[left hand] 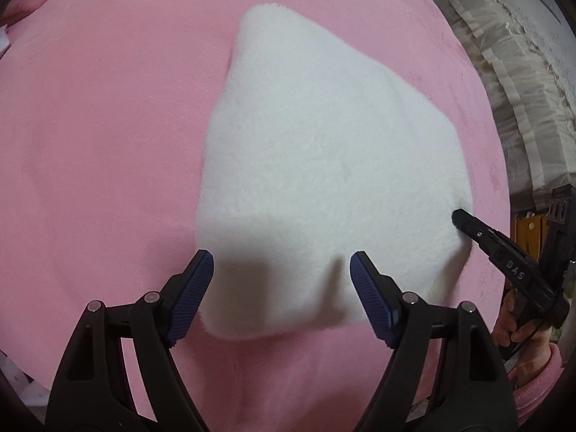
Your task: Fold large clothes
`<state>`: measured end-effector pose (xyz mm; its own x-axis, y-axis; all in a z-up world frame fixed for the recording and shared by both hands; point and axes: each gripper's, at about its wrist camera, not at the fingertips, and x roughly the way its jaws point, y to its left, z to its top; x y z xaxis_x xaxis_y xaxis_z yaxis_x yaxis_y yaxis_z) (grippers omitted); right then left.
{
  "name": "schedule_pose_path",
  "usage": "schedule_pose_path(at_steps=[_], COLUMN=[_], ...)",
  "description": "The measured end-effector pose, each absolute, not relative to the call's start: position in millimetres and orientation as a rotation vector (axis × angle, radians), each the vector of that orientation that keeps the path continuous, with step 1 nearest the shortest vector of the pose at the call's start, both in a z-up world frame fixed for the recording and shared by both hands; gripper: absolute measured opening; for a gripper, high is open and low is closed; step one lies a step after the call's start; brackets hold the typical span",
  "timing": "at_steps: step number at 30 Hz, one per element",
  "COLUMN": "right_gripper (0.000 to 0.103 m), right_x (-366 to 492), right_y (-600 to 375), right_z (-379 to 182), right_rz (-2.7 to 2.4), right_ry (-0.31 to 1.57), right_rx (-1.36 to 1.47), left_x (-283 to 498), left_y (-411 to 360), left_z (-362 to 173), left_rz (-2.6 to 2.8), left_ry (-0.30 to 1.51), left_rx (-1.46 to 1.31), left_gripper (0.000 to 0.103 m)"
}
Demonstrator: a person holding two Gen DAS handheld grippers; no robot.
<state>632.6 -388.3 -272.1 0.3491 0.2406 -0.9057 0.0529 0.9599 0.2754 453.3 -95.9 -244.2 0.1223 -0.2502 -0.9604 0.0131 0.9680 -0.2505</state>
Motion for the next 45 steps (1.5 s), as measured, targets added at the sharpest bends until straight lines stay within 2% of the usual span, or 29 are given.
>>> schedule_pose_path(at_steps=[3, 7, 13, 16, 19, 21, 27, 32, 33, 35, 38, 39, 41, 45], right_gripper=[0.008, 0.010, 0.020, 0.019, 0.012, 0.003, 0.000, 0.000, 0.000, 0.000, 0.000, 0.000, 0.000, 0.000], right_x=[637, 647, 634, 610, 593, 579, 536, 492, 476, 466, 458, 480, 501, 534], right_y=[-393, -357, -344, -324, -293, -274, -250, -294, -296, -302, -284, -311, -303, -265], right_z=[-286, -294, -255, -222, -221, -234, -302, -303, -303, -294, -263, -262, -256, -294], right_rz=[0.085, 0.058, -0.077, -0.028, 0.186, 0.310, 0.302, 0.131, 0.092, 0.059, 0.099, 0.159, 0.291, 0.311], right_ry=[1.239, 1.166, 1.048, 0.947, 1.026, 1.122, 1.336, 1.334, 1.347, 1.364, 1.256, 1.220, 1.157, 1.154], right_rx=[0.202, 0.108, 0.146, 0.147, 0.163, 0.229, 0.275, 0.276, 0.274, 0.276, 0.216, 0.248, 0.368, 0.493], left_x=[463, 469, 466, 464, 458, 455, 437, 433, 435, 435, 440, 443, 458, 496], left_y=[-103, -101, -87, -84, -90, -87, -105, -80, -76, -75, -79, -80, -85, -87], left_z=[-254, -260, -265, -263, -261, -263, -289, -295, -292, -280, -259, -256, -259, -268], left_rz=[-0.195, -0.167, -0.154, -0.159, -0.148, -0.145, -0.139, -0.180, -0.194, -0.218, -0.301, -0.331, -0.331, -0.305], left_ry=[1.455, 1.454, 1.445, 1.436, 1.418, 1.403, 1.420, 1.443, 1.440, 1.414, 1.328, 1.315, 1.311, 1.221], left_rx=[-0.182, -0.141, -0.161, -0.168, -0.172, -0.183, -0.064, -0.173, -0.198, -0.191, -0.177, -0.197, -0.214, -0.236], left_gripper=[0.071, 0.069, 0.063, 0.052, 0.045, 0.042, 0.031, 0.029, 0.027, 0.017, 0.012, 0.012, 0.012, 0.012])
